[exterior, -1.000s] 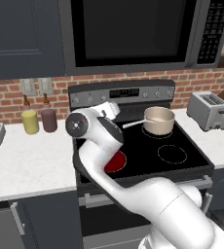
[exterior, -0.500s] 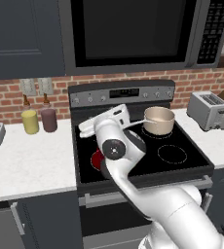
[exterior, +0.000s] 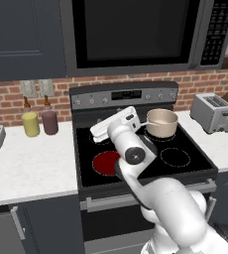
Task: Turn off the front left burner of the stove.
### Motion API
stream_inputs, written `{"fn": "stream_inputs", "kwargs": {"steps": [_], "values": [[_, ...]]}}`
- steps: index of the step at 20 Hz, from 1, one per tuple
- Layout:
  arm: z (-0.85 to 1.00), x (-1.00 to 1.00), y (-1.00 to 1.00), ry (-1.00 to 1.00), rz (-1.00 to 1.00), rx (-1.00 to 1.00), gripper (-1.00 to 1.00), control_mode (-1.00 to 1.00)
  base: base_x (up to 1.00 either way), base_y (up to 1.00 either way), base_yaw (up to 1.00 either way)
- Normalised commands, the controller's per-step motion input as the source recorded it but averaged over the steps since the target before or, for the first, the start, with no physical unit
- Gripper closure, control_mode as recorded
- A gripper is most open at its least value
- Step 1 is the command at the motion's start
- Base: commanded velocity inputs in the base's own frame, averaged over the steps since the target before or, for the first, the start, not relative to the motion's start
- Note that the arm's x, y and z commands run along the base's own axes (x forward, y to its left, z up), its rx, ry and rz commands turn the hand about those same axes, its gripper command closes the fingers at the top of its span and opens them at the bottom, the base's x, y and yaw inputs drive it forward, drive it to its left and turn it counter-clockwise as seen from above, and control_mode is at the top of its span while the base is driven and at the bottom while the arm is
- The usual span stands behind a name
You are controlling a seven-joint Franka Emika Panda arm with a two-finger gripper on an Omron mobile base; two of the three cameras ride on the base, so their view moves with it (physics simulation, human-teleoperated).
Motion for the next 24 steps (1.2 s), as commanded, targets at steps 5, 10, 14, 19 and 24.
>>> {"fn": "stream_inputs", "kwargs": {"steps": [5,10,14,19,24], "values": [[-0.08,0.38,0.16,-0.03,0.02,-0.01,-1.0,-1.0,0.0,0.0,0.0],[0.0,0.43,0.3,0.0,0.01,-0.01,-1.0,-1.0,0.0,0.0,0.0],[-0.03,0.42,0.34,0.0,0.01,-0.03,-1.0,-1.0,0.0,0.0,0.0],[-0.12,0.48,0.07,0.0,0.01,0.0,-1.0,-1.0,0.0,0.0,0.0],[-0.1,0.39,0.0,0.0,0.0,0.0,-1.0,-1.0,0.0,0.0,0.0]]}}
